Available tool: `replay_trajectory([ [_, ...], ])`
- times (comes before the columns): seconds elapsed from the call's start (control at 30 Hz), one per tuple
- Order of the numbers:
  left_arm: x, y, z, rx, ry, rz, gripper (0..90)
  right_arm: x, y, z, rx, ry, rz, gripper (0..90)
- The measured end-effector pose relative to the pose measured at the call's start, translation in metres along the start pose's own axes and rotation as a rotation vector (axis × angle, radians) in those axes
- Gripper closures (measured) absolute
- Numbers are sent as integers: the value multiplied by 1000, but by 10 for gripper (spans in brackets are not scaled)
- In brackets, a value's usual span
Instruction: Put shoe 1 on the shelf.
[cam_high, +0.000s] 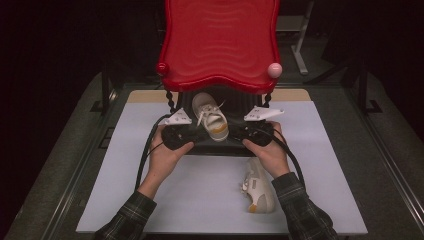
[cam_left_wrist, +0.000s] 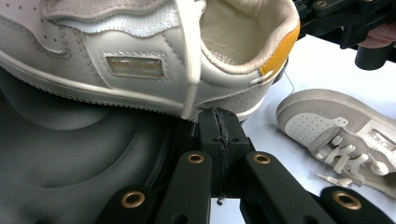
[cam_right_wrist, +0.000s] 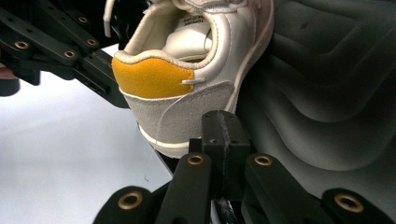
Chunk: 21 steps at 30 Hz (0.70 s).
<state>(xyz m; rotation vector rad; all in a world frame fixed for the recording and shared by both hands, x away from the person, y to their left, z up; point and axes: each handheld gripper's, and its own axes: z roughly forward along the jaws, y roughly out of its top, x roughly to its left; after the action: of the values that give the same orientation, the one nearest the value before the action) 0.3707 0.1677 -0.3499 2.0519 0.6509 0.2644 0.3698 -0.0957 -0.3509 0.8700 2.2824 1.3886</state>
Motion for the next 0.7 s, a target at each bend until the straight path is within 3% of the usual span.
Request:
replay_trajectory([
  [0.47,9,1,-12,-19,104,-3,900,17,0,12,26,59,-29,899],
  [0.7,13,1,-17,-35,181,-32,900,23,6,23,14,77,-39,900],
])
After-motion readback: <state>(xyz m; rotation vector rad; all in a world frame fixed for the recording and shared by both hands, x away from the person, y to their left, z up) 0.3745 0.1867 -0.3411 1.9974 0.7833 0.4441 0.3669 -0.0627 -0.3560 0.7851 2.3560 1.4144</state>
